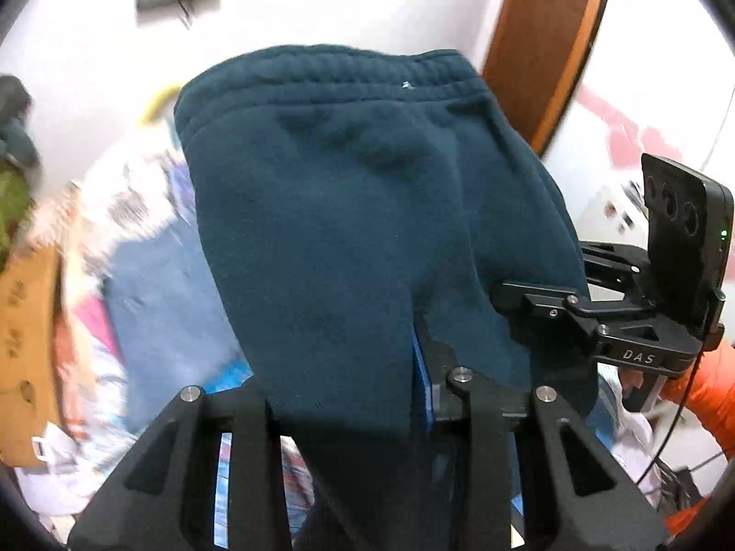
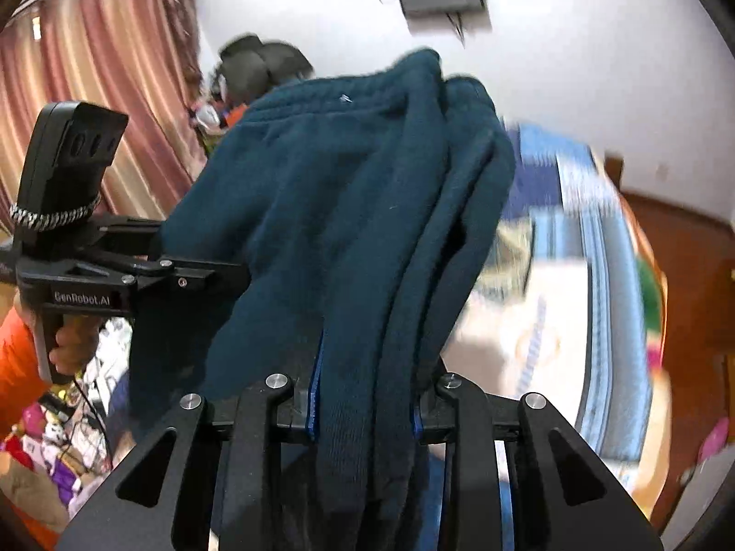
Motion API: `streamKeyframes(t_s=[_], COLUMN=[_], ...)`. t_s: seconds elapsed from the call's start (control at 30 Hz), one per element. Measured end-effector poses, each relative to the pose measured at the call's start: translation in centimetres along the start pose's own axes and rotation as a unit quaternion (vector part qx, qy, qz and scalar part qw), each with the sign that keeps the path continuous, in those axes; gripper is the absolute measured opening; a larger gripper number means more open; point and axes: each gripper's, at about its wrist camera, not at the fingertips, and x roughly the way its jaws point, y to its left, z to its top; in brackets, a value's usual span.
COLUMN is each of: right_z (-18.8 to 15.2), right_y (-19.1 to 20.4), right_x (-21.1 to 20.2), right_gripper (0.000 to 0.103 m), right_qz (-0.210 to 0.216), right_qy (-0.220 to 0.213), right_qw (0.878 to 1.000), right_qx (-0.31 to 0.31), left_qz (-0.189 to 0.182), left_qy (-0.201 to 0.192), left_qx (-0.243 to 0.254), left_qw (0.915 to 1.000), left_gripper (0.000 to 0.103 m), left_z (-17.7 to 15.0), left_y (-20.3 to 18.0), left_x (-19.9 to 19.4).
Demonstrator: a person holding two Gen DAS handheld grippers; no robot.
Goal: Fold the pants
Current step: 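Grasp the pants waistband with both tools and lift the pants up, then lower the pants onto the bed with both tools and open them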
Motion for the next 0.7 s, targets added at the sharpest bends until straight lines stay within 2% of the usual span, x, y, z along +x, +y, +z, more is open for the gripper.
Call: streamKeyframes(t_s=[0.1,0.27,0.47,0.7], right_z=[3.3,8.2,11.7,12.8], right_y=[1.2,2.5,3.8,3.2], right_x=[0.8,4.2,11.3,21.2], right_gripper=[0.025,0.025,0.024,0.024], right_qz=[0.01,0.036,0.047,0.04], right_qy=[-0.024,-0.047,-0.041,0.008], right_qw=[1.0,0.998,0.998,0.999], right_qx=[-0.013,-0.003,-0.003,0.0], left_qz=[0.041,0.086,0.119,0.139], left_qy=[-0.05,-0.086,-0.092,-0.059], left_qx=[0.004,-0.021,-0.068,-0.115], left_qw=[0.9979,0.9924,0.9863,0.9819], left_gripper=[0.032,0.032,0.032,0.032], left_z=[1.7,4.0,5.5,5.1], left_y=[1.5,5.6,11.5,18.8], left_x=[-2.6,-4.0,-1.4,4.2])
